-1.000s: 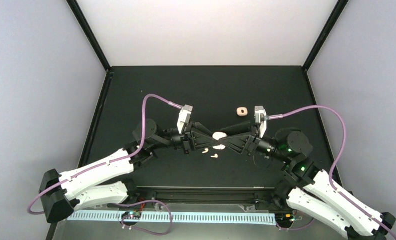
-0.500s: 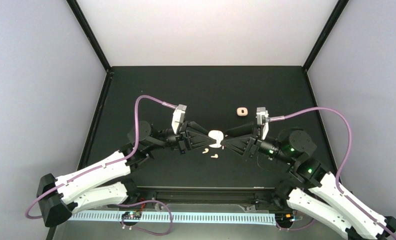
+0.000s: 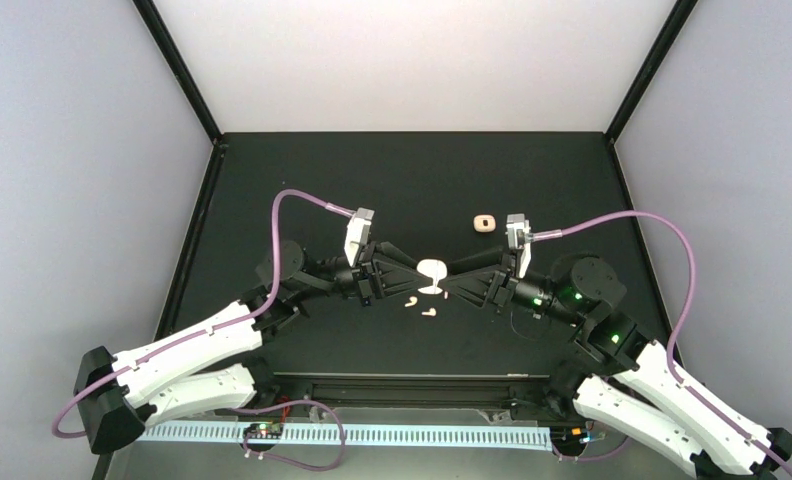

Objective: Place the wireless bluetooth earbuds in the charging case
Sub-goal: Open the charging case.

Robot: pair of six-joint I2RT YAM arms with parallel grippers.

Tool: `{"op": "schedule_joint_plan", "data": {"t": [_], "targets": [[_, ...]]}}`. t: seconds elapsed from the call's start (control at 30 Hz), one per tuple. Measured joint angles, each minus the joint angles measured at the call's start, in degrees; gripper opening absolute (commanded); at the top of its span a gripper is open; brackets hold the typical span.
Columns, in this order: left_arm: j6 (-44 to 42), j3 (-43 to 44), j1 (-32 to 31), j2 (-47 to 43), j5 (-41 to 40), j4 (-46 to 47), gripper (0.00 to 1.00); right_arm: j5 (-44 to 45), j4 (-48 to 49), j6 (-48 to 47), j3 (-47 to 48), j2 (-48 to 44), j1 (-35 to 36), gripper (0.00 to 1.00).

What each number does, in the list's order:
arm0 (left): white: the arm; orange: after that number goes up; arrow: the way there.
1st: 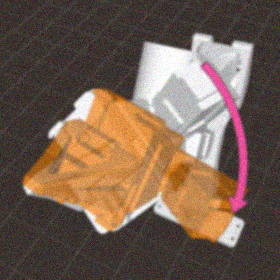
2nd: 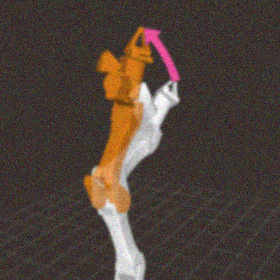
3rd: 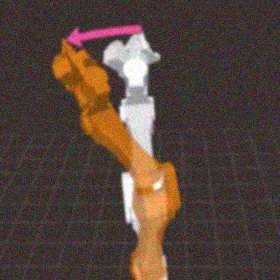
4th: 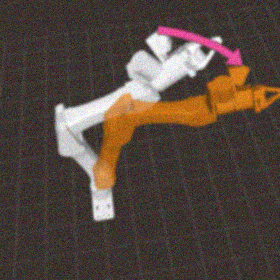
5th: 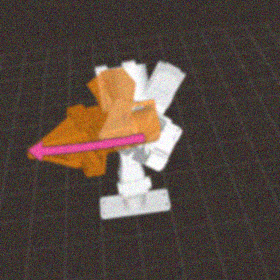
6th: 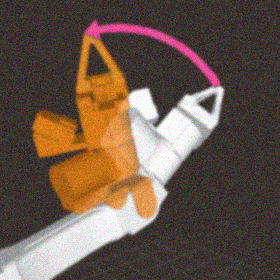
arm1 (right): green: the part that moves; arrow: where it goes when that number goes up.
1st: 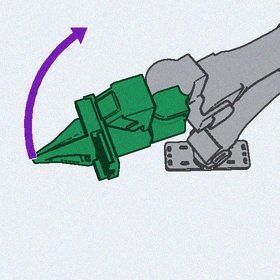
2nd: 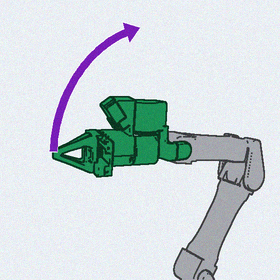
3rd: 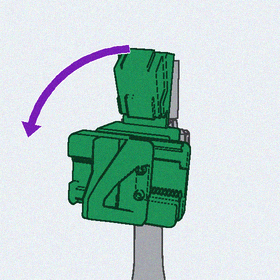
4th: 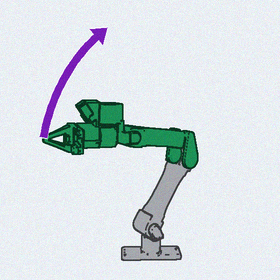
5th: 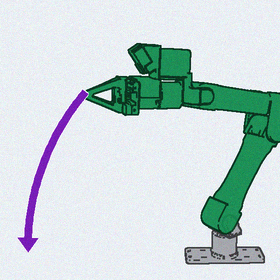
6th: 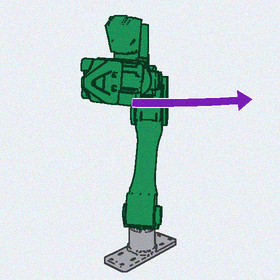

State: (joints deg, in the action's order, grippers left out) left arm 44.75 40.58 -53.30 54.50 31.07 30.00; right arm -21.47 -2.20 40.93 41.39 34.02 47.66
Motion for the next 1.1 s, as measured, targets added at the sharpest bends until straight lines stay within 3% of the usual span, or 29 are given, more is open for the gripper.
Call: {"op": "schedule_joint_plan", "data": {"t": [0.7, 1.1], "targets": [[0.0, -1.4, 0.4, -0.2, -0.3, 0.0, 0.02, 4.0, -4.2, 0.1, 0.0, -1.6, 0.3, 0.47], [-0.2, -2.4, 0.4, -3.9, -0.4, -0.2, 0.02, 7.9, -8.8, -0.8, 0.0, -4.1, 0.2, 0.54]]}}
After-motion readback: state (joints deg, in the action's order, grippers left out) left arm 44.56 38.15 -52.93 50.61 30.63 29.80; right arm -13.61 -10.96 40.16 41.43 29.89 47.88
